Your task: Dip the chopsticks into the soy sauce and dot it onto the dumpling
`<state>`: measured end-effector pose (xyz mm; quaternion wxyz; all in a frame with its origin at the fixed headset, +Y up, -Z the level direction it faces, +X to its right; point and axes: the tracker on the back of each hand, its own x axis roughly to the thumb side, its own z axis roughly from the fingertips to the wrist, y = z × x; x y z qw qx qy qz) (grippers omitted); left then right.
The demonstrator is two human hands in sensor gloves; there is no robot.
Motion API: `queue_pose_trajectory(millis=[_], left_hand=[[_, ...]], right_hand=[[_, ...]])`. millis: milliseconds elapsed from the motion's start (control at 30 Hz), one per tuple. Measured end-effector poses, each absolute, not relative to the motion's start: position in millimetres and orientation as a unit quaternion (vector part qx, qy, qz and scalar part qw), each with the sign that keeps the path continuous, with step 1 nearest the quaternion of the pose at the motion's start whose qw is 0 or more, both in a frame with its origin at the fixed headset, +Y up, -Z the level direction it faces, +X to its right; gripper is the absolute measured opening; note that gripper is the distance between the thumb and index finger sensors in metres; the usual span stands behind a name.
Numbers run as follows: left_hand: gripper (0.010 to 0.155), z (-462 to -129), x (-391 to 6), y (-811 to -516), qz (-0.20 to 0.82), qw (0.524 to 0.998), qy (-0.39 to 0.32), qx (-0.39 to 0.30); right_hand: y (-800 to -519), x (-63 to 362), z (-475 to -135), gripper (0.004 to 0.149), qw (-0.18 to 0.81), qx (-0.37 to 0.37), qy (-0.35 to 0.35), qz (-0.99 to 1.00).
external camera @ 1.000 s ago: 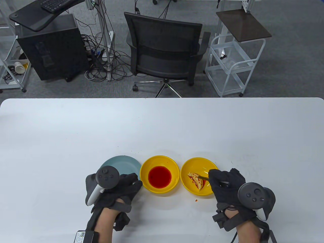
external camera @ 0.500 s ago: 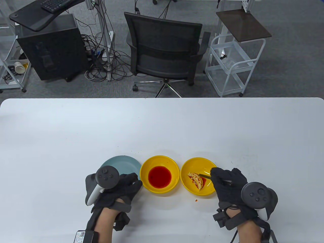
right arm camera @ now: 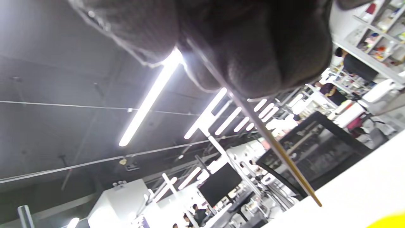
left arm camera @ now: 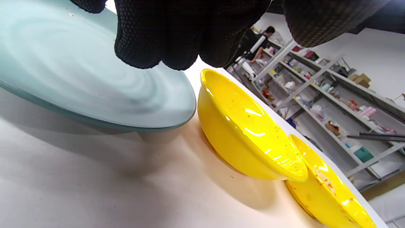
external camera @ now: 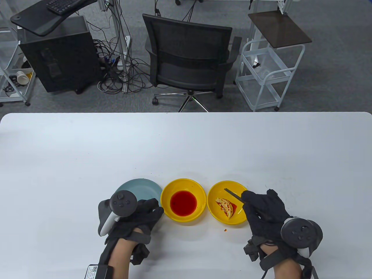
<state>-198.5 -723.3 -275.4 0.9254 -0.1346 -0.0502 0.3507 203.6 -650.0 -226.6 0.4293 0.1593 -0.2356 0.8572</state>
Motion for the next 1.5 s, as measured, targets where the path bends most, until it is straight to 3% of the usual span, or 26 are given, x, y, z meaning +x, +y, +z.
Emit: queue_pose_trajectory(millis=[467,667,767,1000,1500], left_hand=[[0.070,-265,-163,-712,0.428,0.883,-0.138,-0.134],[0.070,-265,-163,-711,0.406,0.896,-0.132,-0.123],[0.069,-266,-167,-708,0.327,0.933,-0.121,-0.092],[0.069,-266,-172,-709,0.339,0.931,-0.107,-0.087],[0.069,-272,-190,-719,0.337,0.933,-0.070,-0.103]], right_hand=[[-651,150,-208,0.049,0.373,0.294,-0.249,0.844],[-657,143,-210,0.052,0.369,0.297,-0.221,0.853],[-660,144,-213,0.053,0.397,0.297,-0.207,0.843],[-666,140,-216,0.053,0.385,0.287,-0.182,0.858],[-707,106,-231,0.052,0.307,0.289,-0.075,0.904]])
